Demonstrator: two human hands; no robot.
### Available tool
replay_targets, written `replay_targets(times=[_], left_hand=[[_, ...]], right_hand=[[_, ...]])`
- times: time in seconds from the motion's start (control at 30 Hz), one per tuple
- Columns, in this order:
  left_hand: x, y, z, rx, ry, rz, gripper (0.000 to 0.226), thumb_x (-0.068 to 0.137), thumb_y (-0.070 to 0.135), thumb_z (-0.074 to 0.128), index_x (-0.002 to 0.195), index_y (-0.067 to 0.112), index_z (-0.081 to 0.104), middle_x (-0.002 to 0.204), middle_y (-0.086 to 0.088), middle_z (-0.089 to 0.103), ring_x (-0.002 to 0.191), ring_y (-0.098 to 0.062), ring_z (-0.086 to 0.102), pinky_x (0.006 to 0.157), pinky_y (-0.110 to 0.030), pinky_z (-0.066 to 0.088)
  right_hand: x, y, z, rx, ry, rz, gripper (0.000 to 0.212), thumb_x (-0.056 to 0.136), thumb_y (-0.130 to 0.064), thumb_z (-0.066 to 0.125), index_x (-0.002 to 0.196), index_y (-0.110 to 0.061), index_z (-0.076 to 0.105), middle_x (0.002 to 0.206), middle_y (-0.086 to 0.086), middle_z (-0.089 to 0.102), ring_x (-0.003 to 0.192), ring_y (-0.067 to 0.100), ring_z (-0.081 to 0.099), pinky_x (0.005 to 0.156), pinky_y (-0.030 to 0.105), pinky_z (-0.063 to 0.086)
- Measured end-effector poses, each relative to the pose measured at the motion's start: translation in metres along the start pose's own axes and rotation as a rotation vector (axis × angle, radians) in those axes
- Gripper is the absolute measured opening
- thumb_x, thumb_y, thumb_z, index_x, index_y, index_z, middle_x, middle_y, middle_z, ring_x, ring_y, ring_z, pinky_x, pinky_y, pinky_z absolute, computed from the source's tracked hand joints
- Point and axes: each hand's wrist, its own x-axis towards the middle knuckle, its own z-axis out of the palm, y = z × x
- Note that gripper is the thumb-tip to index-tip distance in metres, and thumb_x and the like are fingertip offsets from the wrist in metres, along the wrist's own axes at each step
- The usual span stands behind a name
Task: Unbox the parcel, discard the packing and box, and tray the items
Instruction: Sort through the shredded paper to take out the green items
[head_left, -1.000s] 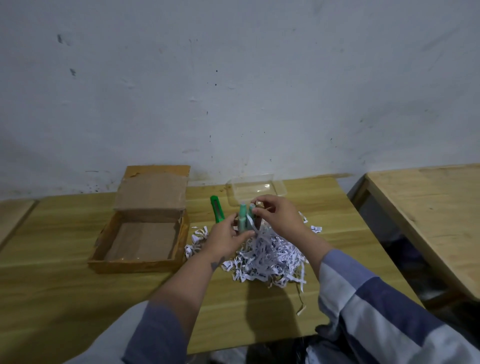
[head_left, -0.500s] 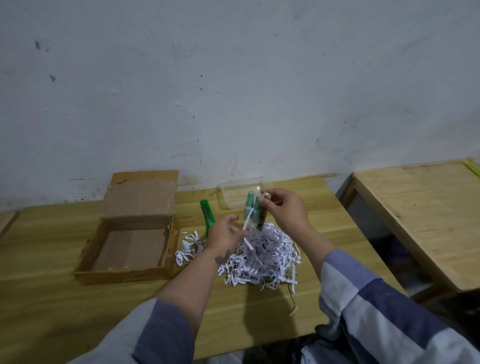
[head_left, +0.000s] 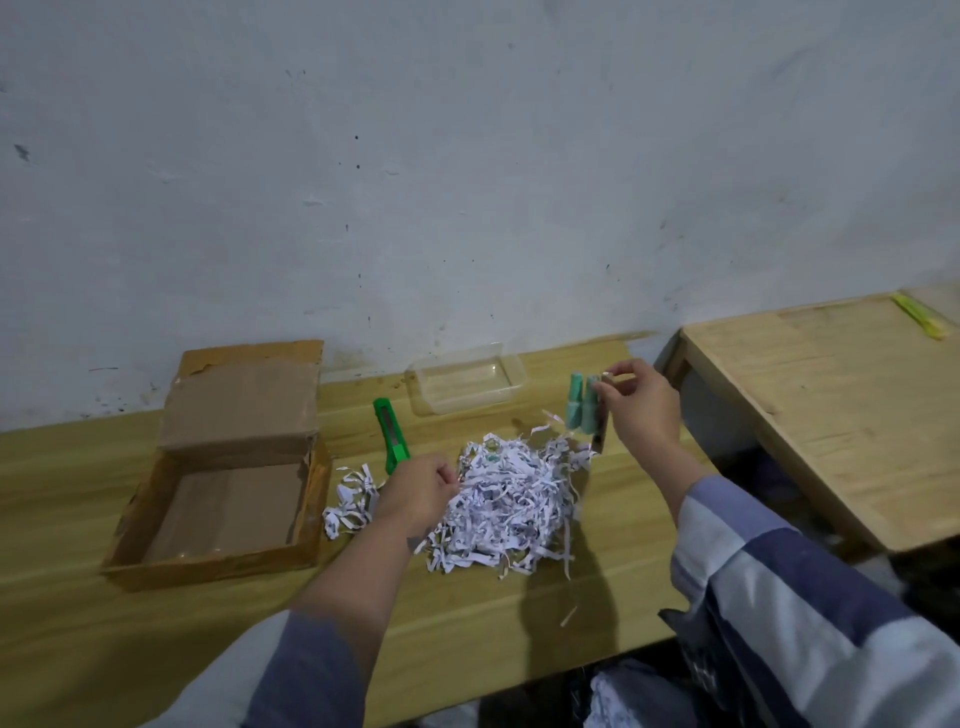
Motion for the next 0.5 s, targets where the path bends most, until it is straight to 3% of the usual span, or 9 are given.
replay_targets(times=[0.27, 0.4, 0.5], left_hand=[[0.007, 0.002, 0.008, 0.099, 0.009, 0.090, 0.014, 0.089, 0.013, 0.063, 0.084, 0.026, 0.060, 0.085, 0.009, 0.063, 0.082, -0.012, 0.060, 0.076, -0.032, 0.053], [0.006, -0.002, 0.013, 0.063, 0.048, 0.111, 0.017, 0.088, 0.014, 0.066, 0.081, 0.028, 0.060, 0.079, 0.015, 0.061, 0.072, -0.003, 0.057, 0.067, -0.026, 0.048], [0.006, -0.009, 0.015, 0.009, 0.062, 0.109, 0.012, 0.087, 0.015, 0.067, 0.083, 0.025, 0.063, 0.077, 0.013, 0.061, 0.069, -0.001, 0.056, 0.060, -0.023, 0.043]], right_hand=[[0.017, 0.057, 0.006, -0.055, -0.049, 0.225, 0.026, 0.089, -0.026, 0.062, 0.111, -0.013, 0.069, 0.103, 0.016, 0.070, 0.094, 0.033, 0.064, 0.084, 0.039, 0.053], [0.018, 0.082, 0.018, -0.008, -0.076, 0.331, 0.027, 0.092, -0.021, 0.058, 0.116, -0.011, 0.068, 0.124, 0.013, 0.064, 0.113, 0.031, 0.058, 0.086, 0.026, 0.043], [0.021, 0.095, 0.027, 0.018, -0.073, 0.411, 0.029, 0.095, -0.023, 0.054, 0.120, -0.014, 0.066, 0.128, 0.013, 0.062, 0.113, 0.033, 0.057, 0.090, 0.032, 0.045]])
